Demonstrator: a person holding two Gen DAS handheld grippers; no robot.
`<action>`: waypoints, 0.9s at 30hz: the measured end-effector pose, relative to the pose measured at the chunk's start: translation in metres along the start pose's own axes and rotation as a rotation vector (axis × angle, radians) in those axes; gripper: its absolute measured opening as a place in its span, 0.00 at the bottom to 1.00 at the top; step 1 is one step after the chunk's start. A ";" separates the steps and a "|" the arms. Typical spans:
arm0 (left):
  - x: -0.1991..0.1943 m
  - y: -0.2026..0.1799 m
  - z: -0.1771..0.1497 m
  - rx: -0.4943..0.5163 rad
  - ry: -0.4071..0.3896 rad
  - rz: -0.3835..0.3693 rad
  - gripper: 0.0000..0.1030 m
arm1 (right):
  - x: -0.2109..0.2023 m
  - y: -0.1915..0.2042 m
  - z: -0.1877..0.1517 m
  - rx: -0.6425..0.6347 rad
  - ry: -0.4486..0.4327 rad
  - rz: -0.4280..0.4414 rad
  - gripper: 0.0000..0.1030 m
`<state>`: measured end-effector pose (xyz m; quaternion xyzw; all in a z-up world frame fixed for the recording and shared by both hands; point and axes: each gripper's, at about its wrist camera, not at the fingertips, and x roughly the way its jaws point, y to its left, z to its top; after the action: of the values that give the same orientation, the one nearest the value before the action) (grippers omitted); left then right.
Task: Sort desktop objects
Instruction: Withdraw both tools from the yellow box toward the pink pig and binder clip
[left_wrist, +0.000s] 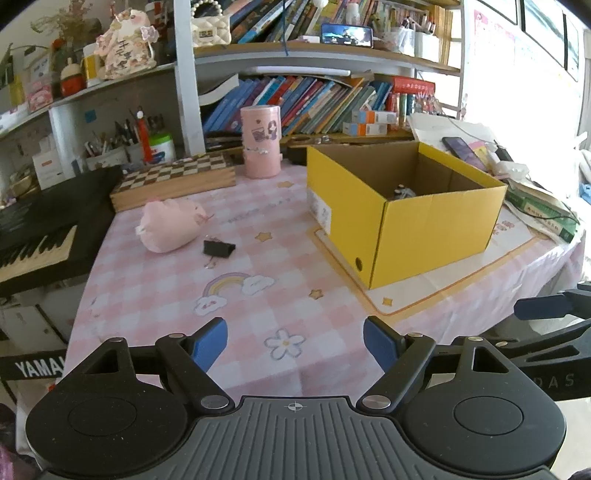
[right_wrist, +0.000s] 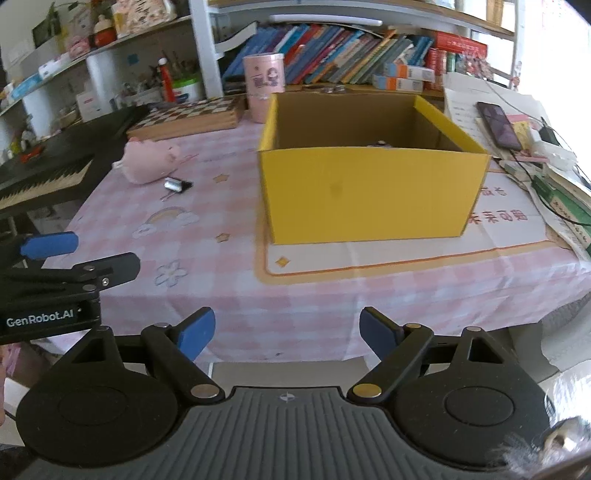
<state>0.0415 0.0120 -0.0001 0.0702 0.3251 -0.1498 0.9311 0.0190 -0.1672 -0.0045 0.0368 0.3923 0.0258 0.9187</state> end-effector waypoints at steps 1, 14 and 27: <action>-0.002 0.003 -0.002 0.000 0.002 0.003 0.81 | 0.000 0.005 -0.001 -0.007 0.001 0.006 0.83; -0.025 0.044 -0.022 -0.046 0.003 0.089 0.82 | 0.008 0.056 -0.002 -0.098 0.006 0.094 0.81; -0.037 0.073 -0.031 -0.092 -0.003 0.142 0.84 | 0.015 0.090 0.002 -0.166 0.000 0.139 0.81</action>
<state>0.0200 0.0969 0.0014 0.0501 0.3243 -0.0682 0.9422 0.0292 -0.0769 -0.0057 -0.0122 0.3853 0.1220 0.9146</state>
